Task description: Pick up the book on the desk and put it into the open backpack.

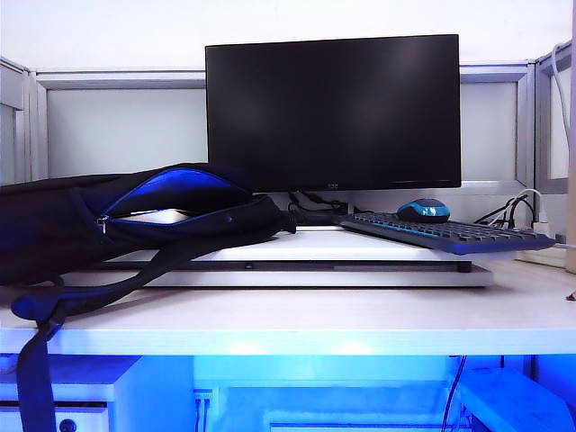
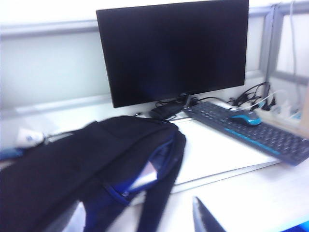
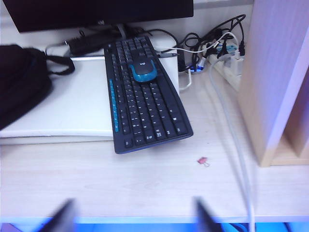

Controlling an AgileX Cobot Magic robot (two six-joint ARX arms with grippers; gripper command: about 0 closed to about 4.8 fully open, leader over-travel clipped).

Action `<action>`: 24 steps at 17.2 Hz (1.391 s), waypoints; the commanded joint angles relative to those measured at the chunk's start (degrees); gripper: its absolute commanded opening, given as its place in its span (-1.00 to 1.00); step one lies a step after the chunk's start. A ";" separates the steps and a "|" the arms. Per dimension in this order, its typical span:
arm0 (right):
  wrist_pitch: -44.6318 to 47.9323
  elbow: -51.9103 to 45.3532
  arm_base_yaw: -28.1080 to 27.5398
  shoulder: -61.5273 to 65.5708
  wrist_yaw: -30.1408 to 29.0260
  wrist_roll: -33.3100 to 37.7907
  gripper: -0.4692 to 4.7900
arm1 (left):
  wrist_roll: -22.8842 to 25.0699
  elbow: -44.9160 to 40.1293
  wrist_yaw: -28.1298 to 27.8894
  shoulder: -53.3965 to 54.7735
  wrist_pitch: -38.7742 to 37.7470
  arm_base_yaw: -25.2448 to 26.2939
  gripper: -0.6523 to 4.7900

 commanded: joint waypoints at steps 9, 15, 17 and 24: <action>10.16 -21.57 0.07 -15.21 0.04 3.69 -0.23 | -7.72 -10.71 -1.68 -3.69 -1.68 0.00 0.11; 12.39 -27.56 0.09 -15.23 -0.13 3.58 -0.76 | -12.02 -17.94 -3.17 -3.69 7.32 0.00 -0.22; 13.14 -28.04 0.11 -15.23 -0.11 3.19 -0.83 | -12.04 -21.05 -4.02 -3.72 10.71 0.00 -0.25; 17.09 -33.09 0.02 -15.26 0.39 -0.24 -0.83 | -12.59 -33.73 -4.00 -3.72 22.38 0.00 -0.59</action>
